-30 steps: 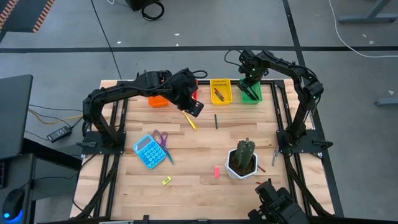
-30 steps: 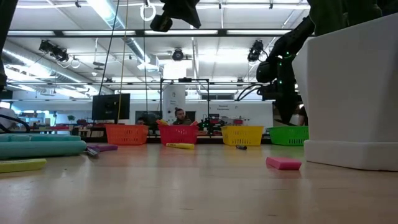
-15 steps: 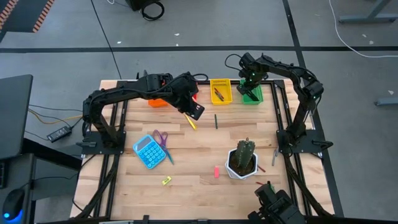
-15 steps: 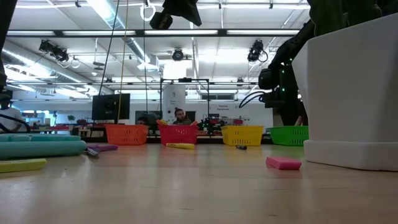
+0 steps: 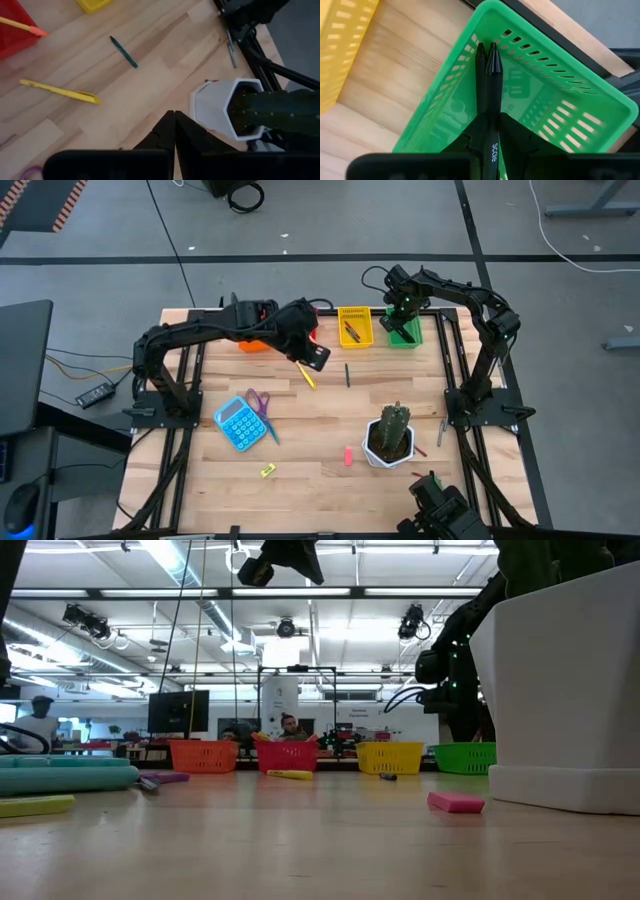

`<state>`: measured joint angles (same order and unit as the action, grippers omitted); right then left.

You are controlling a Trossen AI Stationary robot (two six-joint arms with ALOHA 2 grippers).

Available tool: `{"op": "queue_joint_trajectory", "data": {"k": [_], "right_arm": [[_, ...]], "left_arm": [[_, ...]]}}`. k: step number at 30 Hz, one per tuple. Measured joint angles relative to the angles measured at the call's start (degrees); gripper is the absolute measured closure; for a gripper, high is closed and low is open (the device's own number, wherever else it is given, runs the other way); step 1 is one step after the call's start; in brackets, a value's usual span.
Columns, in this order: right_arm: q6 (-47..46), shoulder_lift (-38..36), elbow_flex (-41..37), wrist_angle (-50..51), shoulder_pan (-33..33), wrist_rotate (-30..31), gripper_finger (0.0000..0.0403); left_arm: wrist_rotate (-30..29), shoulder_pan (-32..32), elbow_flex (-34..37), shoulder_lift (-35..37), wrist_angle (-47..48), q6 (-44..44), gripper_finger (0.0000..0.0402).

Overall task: Sort crayons/erasers/pens/pencils in bins
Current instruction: Put the black pen into the green bin, then put the green crayon into the yellow bin

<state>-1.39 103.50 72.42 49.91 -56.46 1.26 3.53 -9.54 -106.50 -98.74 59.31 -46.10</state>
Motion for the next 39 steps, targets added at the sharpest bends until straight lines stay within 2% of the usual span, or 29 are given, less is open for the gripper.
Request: {"op": "queue_joint_trajectory", "data": {"k": [12,21,31,39], "right_arm": [[1.23,-0.11,0.00,0.34,0.02,-0.07,0.0281],[2.59,-7.43,0.00,0.15,0.02,-0.08,0.0272],[-8.83,-19.01,0.02,8.42,1.99,-4.30,0.0272],[-19.62,-22.71,0.02,14.31,10.77,-4.65,0.0272]], "left_arm": [[-6.82,4.62,0.00,0.00,0.00,-4.41,0.0380],[-11.88,7.17,0.00,0.00,-0.02,-7.33,0.0390],[-23.39,6.12,0.00,0.00,-1.39,-7.07,0.0368],[-24.44,2.74,0.00,0.00,-2.12,0.43,0.0367]]}}
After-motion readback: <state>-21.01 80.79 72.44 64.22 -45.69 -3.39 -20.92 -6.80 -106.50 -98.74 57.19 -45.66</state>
